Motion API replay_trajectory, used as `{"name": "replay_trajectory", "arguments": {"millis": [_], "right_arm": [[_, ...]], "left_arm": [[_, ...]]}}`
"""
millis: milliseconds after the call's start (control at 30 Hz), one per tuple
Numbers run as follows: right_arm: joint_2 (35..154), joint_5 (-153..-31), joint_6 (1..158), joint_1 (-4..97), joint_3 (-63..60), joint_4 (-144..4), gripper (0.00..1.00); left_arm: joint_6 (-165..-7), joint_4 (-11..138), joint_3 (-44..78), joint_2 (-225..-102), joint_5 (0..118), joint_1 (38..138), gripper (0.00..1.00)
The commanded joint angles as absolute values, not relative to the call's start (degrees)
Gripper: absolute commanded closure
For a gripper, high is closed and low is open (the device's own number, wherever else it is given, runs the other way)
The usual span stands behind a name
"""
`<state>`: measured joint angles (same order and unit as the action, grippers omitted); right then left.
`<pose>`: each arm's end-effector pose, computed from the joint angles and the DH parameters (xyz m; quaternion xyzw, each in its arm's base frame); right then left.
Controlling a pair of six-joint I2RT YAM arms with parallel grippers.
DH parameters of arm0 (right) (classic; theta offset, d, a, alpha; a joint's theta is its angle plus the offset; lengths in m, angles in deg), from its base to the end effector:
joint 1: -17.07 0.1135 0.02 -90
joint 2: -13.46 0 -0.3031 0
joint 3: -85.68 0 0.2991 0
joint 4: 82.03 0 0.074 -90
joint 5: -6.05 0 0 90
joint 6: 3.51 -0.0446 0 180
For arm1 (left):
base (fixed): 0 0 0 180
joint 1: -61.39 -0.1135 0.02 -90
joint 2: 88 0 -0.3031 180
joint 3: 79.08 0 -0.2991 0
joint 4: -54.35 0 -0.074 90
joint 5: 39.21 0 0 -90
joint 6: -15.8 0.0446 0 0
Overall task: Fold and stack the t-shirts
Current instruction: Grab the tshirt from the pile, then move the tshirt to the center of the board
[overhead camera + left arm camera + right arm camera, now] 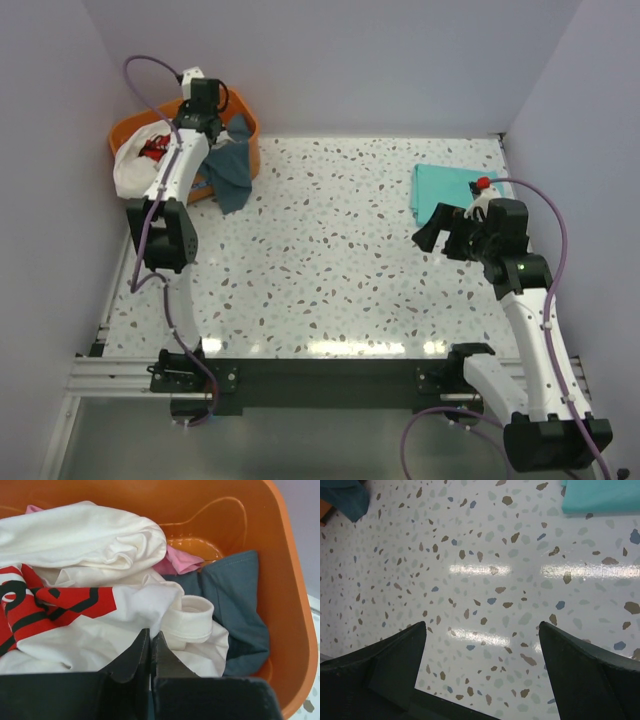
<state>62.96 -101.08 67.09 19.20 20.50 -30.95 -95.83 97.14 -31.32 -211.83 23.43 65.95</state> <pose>0.2056 0.0208 0.3573 0.0644 0.8790 0.2147 0.4208 0.5782 -0.0256 0.3449 -0.2367 0.8335 0.1010 0.4889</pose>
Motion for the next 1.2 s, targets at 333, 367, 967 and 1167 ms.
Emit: {"name": "replay_trajectory", "arguments": {"millis": [333, 367, 967, 1167], "right_arm": [[62.2, -101.5, 67.2, 19.0, 20.2, -31.2, 0.01], [62.4, -101.9, 67.2, 19.0, 20.3, -31.3, 0.01], [63.5, -102.8, 66.1, 19.0, 20.3, -31.8, 0.02], [62.5, -102.4, 64.8, 19.1, 19.2, -31.8, 0.01]], "left_arm": [[-96.2, 79.4, -21.0, -178.9, 30.5, 65.6, 1.0], [-96.2, 78.2, -21.4, -176.7, 33.3, 65.6, 1.0], [-102.1, 68.1, -43.0, -180.2, 47.7, 65.7, 1.0], [-102.0, 63.7, -35.7, -174.2, 53.9, 77.1, 1.0]]}}
